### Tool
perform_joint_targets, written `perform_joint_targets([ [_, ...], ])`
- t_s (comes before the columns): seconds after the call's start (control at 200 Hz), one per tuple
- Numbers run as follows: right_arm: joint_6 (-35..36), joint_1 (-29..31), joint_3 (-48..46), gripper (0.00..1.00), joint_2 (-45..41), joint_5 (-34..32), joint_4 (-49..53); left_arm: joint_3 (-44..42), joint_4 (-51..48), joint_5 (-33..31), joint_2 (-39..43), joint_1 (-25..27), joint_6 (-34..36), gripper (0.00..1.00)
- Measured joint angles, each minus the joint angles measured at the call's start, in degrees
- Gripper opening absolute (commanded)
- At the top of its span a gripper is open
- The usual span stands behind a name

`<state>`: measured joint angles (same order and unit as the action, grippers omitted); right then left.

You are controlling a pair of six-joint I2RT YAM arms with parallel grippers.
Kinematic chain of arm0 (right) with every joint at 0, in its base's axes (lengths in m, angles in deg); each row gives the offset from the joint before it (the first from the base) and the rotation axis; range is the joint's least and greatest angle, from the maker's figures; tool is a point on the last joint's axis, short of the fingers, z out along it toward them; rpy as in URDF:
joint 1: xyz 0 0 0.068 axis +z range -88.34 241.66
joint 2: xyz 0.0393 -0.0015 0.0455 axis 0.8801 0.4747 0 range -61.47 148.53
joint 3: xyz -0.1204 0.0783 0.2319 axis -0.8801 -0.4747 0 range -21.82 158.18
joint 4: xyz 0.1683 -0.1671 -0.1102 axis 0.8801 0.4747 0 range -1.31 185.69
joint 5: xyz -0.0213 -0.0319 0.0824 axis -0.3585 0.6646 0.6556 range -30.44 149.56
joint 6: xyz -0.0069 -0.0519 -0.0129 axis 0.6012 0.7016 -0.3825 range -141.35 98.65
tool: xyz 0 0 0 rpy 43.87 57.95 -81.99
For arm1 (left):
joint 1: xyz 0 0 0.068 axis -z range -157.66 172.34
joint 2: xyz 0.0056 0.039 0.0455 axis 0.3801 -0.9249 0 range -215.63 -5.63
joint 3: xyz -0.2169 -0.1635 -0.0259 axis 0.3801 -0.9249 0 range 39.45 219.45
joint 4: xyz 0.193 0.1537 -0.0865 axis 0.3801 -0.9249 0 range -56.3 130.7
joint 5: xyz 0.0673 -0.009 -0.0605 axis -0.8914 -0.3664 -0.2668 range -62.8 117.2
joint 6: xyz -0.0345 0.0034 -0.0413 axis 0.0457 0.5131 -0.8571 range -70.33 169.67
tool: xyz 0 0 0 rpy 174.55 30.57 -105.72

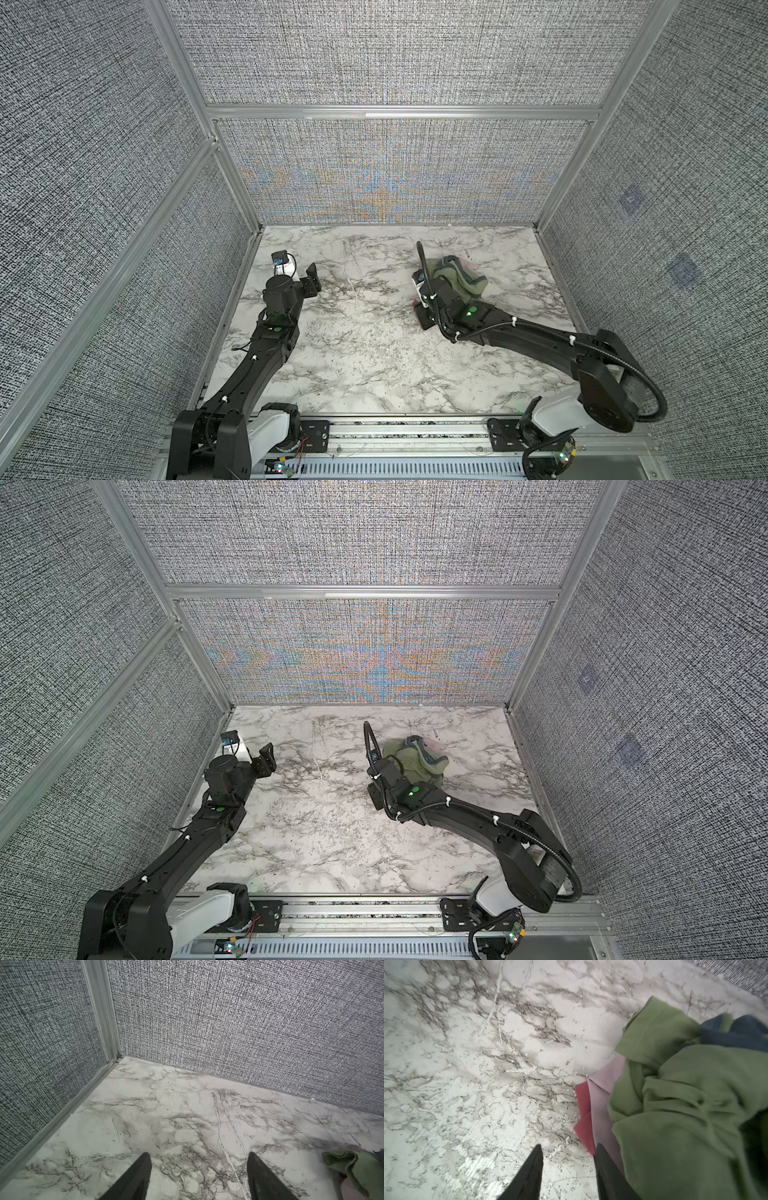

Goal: Pick out a specific cloth from the pile
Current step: 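Reach the right gripper to the cloth pile and grasp the magenta cloth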

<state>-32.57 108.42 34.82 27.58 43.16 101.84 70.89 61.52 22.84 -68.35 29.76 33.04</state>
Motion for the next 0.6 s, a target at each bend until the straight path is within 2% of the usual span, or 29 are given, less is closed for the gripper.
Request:
perform_joint_targets([
  [0.195,-1.11,0.11,4.57,0.29,9.05,-0.20,2.71,-0.07,-0.20,1.55,-0.50,0.00,-1.03,0.74],
  [0.595,-2.91,-0.15,10.10,0.36,17.29,-4.33,7.23,-0.26,-0.31,1.57,-0.94,0.00,-1.86,0.74],
])
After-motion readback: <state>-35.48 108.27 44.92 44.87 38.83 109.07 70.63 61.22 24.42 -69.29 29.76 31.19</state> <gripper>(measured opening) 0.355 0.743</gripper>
